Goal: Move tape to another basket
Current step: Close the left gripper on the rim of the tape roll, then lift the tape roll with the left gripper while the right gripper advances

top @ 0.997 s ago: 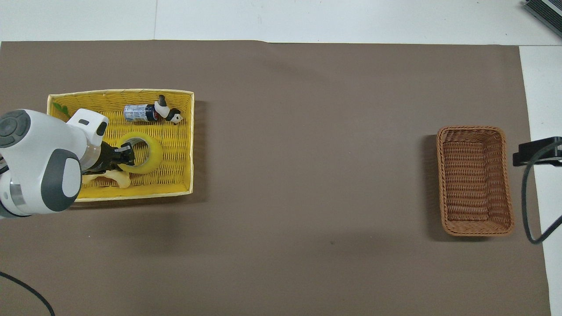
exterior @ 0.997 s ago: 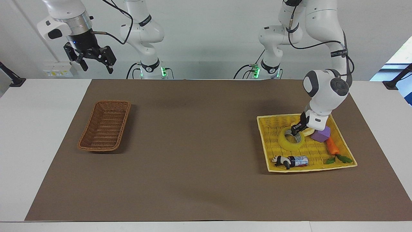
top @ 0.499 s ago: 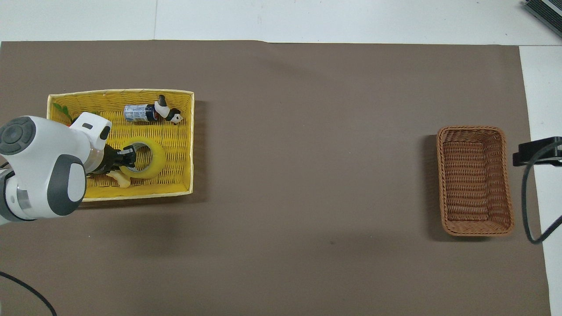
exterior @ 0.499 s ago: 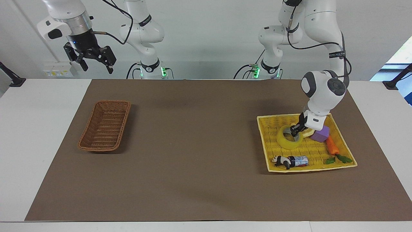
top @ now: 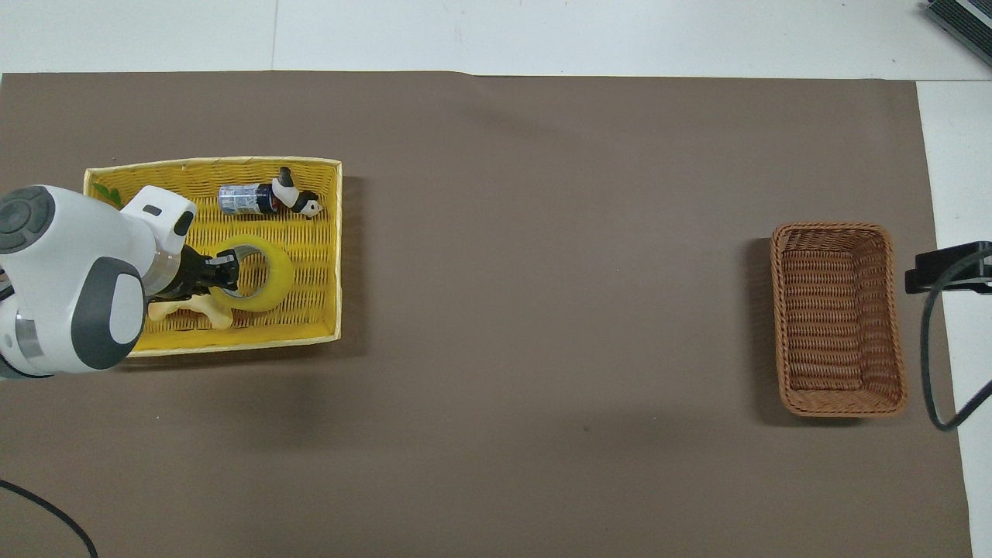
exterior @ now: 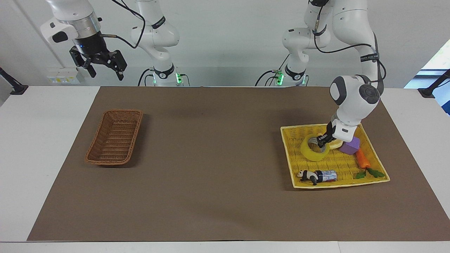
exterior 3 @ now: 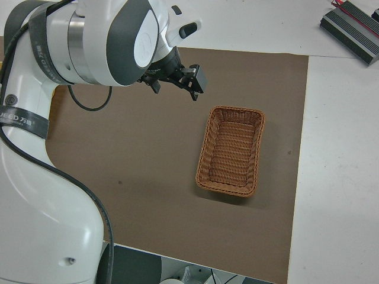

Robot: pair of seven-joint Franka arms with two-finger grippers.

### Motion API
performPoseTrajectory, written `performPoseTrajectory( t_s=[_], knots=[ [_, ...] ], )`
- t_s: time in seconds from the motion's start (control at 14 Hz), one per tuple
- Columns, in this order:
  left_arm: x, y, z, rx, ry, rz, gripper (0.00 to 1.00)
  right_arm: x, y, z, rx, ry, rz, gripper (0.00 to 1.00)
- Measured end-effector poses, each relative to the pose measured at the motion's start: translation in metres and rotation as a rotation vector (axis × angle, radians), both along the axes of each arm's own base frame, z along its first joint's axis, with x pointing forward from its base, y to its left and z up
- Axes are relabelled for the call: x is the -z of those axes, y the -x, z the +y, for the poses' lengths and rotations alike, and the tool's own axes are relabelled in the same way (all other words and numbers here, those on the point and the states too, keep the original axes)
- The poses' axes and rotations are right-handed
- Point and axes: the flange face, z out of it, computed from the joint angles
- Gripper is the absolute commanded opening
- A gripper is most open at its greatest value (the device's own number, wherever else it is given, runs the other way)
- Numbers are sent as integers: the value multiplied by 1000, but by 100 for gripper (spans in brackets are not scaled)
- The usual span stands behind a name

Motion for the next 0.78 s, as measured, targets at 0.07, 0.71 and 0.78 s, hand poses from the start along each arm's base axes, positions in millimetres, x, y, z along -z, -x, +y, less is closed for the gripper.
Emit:
performPoseTrajectory(
  t_s=[0.07, 0.71, 0.78],
  knots=[
    [-13, -5, -1, 3, 2, -5, 0, -1, 0, 0, 1, 0, -1, 100],
    [-77, -19, 3, 78, 7, -31, 13, -6, -2, -5, 11, -25, -31, 100],
    [-74, -16, 4, 101, 7, -24, 14, -1, -4, -2, 7, -38, -31, 100]
  ],
)
